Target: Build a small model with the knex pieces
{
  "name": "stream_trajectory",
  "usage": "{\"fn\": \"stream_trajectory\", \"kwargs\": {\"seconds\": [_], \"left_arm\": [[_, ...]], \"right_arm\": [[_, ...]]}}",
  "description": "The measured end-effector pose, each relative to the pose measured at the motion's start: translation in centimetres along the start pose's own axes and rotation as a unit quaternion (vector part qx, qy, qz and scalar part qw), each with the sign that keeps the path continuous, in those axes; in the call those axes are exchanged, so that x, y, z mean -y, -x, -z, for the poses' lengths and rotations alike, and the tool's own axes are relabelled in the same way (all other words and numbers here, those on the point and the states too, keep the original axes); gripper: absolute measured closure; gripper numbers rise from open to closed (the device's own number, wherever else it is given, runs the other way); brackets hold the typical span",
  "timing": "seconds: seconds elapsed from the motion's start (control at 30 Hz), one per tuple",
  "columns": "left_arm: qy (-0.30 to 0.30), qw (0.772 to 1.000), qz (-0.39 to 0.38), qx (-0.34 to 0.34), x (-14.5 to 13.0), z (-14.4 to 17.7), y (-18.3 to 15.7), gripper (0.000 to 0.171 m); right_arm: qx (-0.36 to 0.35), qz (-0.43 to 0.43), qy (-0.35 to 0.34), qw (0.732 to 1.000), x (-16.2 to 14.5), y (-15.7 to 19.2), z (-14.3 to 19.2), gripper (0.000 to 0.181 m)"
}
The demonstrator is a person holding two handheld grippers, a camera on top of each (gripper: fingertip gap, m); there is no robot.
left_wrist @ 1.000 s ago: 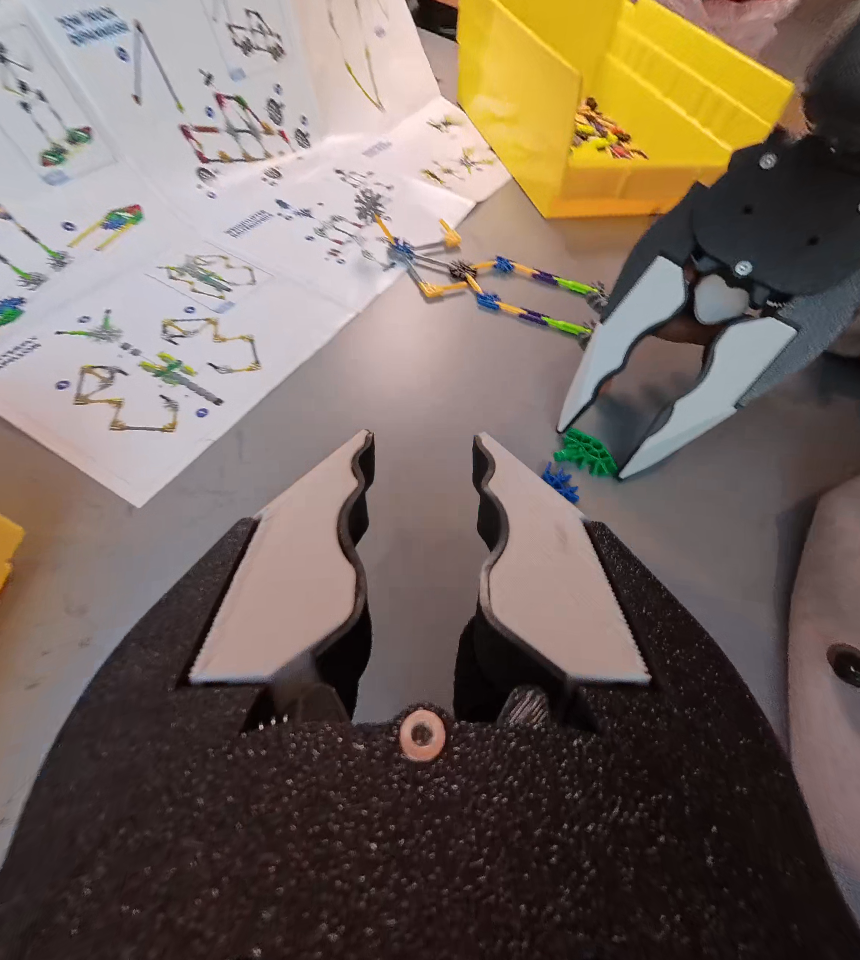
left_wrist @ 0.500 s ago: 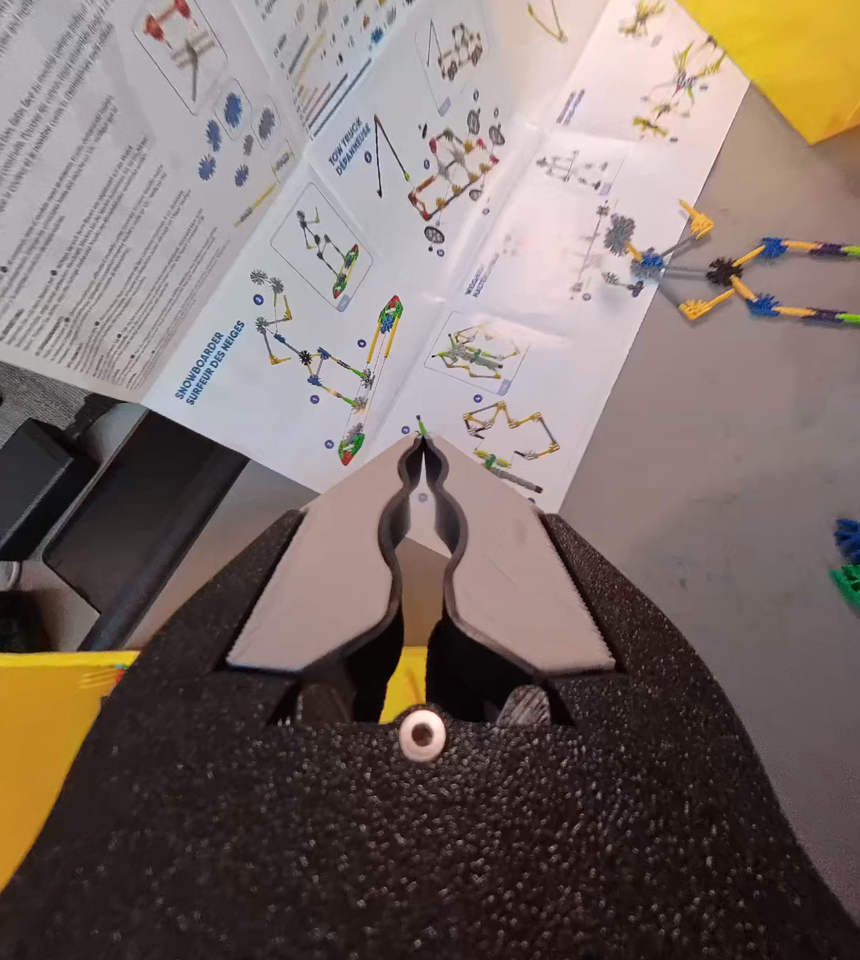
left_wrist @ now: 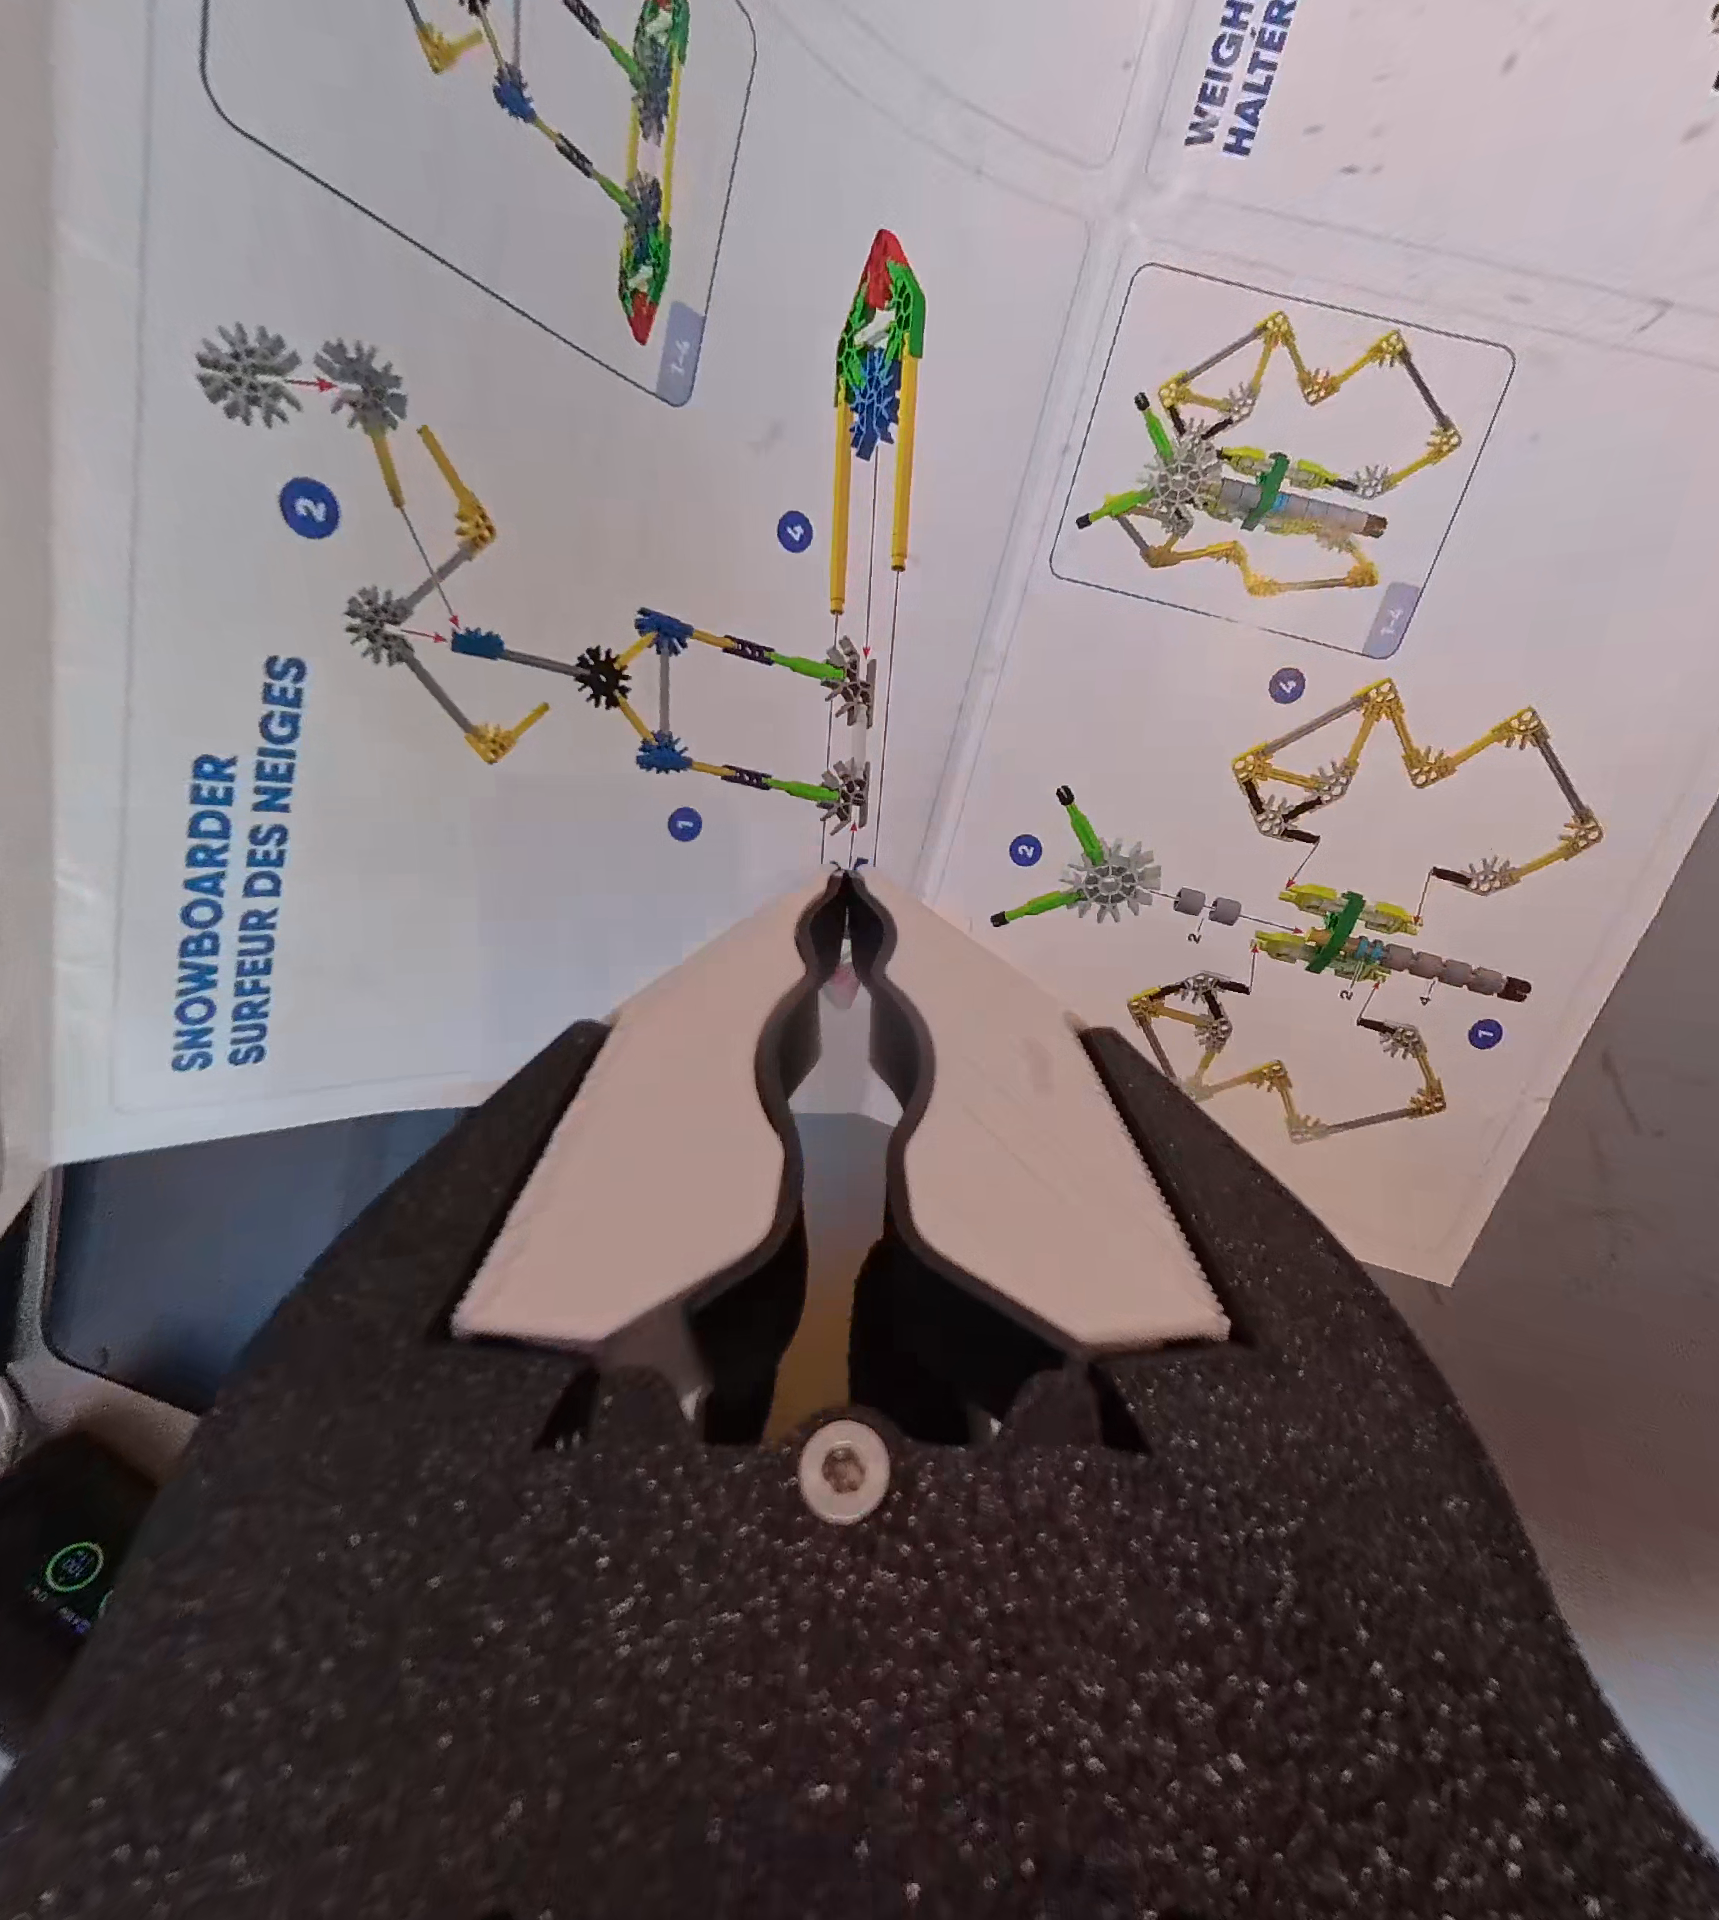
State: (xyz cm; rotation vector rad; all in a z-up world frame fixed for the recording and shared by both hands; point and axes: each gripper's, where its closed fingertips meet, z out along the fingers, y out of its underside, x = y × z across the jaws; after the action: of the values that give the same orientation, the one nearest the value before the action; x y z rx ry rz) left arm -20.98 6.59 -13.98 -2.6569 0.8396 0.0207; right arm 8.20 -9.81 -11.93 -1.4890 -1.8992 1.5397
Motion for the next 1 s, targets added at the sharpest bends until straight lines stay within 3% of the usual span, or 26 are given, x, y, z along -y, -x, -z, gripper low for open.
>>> {"fn": "stream_trajectory", "kwargs": {"seconds": [1.0], "left_arm": [[-0.017,1.0,0.008,0.017,-0.1,-1.4,0.3,0.171]], "right_arm": [[0.016,-0.045,0.006,0.999,-0.3,-0.4,-0.2,0.139]]}}
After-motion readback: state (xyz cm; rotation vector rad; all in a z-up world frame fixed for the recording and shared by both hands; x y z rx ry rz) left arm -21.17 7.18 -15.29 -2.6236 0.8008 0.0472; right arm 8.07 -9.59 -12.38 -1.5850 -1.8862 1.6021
